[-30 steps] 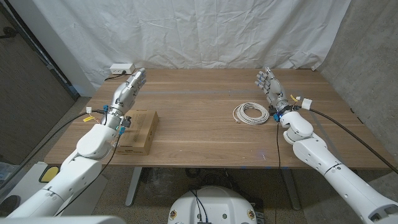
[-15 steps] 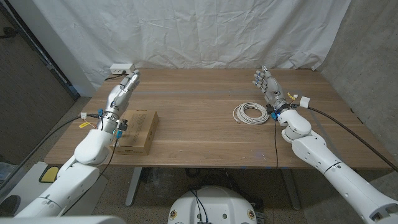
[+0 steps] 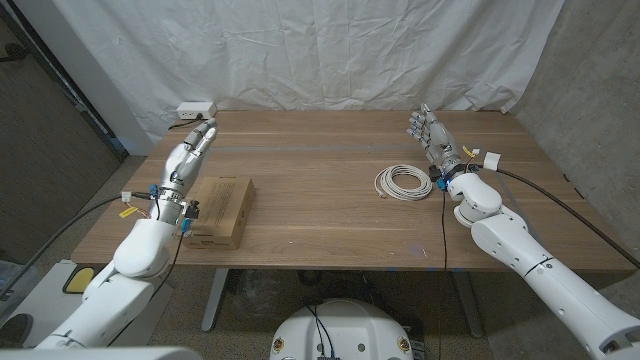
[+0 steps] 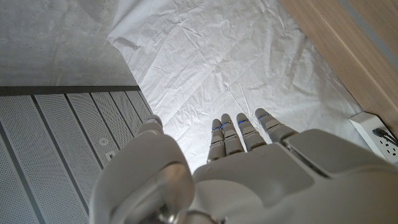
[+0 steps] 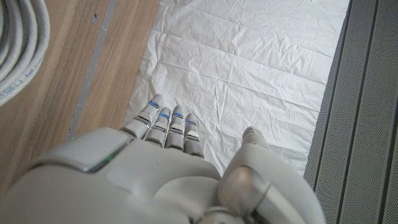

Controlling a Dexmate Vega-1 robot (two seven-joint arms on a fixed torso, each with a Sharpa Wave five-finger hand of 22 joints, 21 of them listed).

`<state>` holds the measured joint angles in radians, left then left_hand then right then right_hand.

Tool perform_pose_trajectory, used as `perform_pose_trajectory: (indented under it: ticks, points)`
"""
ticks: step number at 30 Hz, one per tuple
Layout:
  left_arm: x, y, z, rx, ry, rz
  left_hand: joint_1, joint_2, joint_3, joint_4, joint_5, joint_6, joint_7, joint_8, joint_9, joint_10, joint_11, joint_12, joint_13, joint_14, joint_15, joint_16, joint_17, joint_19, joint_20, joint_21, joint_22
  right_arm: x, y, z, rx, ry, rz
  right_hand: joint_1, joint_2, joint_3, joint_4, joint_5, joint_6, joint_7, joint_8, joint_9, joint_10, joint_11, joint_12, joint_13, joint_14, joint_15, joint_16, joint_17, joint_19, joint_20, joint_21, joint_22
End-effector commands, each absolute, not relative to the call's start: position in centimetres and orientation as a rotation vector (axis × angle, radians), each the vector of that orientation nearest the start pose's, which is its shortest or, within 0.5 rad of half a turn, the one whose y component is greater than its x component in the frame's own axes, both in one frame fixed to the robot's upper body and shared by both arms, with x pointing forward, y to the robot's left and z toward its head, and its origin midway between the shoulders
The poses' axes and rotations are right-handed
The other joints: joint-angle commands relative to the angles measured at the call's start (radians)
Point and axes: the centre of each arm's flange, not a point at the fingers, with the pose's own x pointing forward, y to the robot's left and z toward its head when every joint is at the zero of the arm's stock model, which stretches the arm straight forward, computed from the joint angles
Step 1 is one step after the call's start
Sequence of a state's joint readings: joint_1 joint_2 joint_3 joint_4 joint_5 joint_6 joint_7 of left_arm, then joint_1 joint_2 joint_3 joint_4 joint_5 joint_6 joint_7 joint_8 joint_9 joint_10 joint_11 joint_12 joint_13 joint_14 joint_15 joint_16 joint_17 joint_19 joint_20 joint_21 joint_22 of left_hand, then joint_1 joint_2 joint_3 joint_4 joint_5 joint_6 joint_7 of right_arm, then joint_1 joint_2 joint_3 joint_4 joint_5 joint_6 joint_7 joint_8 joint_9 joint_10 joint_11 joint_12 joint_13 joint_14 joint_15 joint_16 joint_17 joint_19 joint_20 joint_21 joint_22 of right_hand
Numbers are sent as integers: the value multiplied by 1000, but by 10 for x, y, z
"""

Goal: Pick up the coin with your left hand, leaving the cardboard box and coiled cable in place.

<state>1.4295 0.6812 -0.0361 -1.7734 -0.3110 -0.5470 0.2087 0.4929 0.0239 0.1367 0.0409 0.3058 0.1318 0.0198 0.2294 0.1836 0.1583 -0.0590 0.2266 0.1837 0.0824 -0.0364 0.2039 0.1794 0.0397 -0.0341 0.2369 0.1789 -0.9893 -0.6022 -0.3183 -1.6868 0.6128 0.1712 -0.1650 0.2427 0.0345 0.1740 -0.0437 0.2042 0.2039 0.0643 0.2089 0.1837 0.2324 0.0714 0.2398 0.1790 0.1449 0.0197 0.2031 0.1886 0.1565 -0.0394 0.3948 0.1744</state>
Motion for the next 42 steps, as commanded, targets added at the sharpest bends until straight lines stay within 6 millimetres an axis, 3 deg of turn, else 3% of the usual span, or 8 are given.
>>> perform_pose_trajectory:
  ticks: [1, 22, 42]
  points:
    - [463, 381, -56, 283, -930, 78, 13, 2, 0, -8, 4, 15, -2, 4, 6, 13, -1, 7, 4, 15, -4, 5, 2, 13, -78, 4, 4, 588, -266, 12, 1, -657, 172, 1, 9, -2, -3, -1, 9, -2, -2, 6, 6, 1, -4, 5, 4, 1, -1, 2, 9, -32, -2, 5]
    - [431, 385, -63, 303, -966, 118, 38, 8, 4, -21, 10, 47, -11, 8, 6, 41, -7, 7, 5, 44, -9, 5, 3, 40, -70, 8, 5, 582, -266, 16, -6, -665, 158, 25, 34, 15, -13, 0, 9, -3, -5, 6, 9, 3, -7, 5, 5, 2, -4, 0, 12, -30, -11, 6]
    - [398, 389, -72, 409, -974, 222, 44, 8, 3, -24, 12, 45, -11, 2, 7, 38, -8, 1, 5, 38, -10, -2, 4, 33, -60, 2, 6, 577, -270, 20, -2, -675, 149, 35, 35, 19, -22, -4, 9, -3, -6, 6, 9, 5, -10, 5, 6, 4, -6, -1, 15, -29, -17, 6]
